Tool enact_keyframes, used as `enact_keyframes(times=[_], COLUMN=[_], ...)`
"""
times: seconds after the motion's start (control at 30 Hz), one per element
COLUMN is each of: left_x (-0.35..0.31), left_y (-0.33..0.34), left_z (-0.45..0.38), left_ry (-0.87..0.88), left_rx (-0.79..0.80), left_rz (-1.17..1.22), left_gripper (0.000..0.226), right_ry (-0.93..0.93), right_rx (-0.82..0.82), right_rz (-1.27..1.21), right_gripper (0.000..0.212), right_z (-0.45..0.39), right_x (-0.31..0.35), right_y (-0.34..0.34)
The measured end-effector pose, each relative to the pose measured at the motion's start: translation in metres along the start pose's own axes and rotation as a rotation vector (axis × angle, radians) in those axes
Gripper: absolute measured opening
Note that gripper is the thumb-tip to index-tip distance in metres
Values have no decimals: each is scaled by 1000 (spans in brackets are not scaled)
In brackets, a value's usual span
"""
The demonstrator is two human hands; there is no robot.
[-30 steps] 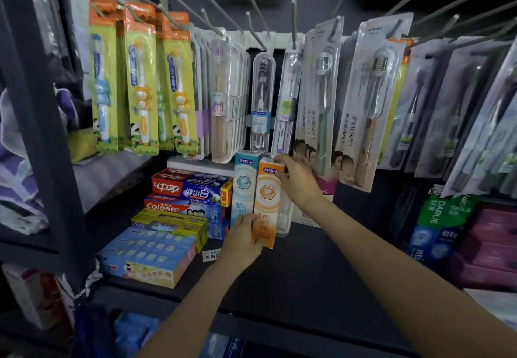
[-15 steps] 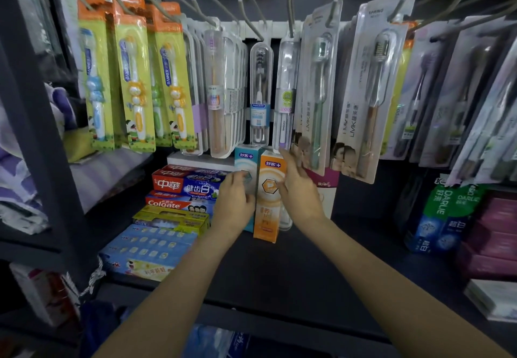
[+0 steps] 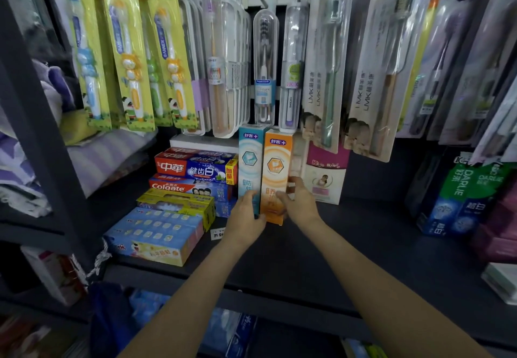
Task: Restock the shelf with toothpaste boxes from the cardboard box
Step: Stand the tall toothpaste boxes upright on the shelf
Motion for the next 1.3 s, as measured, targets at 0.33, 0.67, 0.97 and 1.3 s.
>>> enact_keyframes(times=[0.33, 0.67, 0.97, 1.3], left_x=[4, 10, 5, -2], left_y=[9, 8, 8, 12], left_z=[0, 13, 66, 73], left_ry=[12, 3, 133, 156], left_rx=[4, -13, -169, -105], left_rz=[42, 17, 2, -81], left_gripper=[51, 51, 38, 64], right_ry=[0, 51, -186, 33], right_rx=[14, -29, -6, -17], right_rz=[106, 8, 120, 101], right_gripper=[42, 53, 38, 57], right_z=[-20, -17, 50, 46], right_x=[-6, -13, -1, 6], right_y=[0, -1, -10, 3])
Point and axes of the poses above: each hand's wrist, its own z-axis away from the middle knuckle, its own y-axis out of the palm, x = y × z, the point moved 1 cm from there along -z, towards the middle knuckle, and after that the axes turned 10 degrees about -z, right-handed, at the moved point
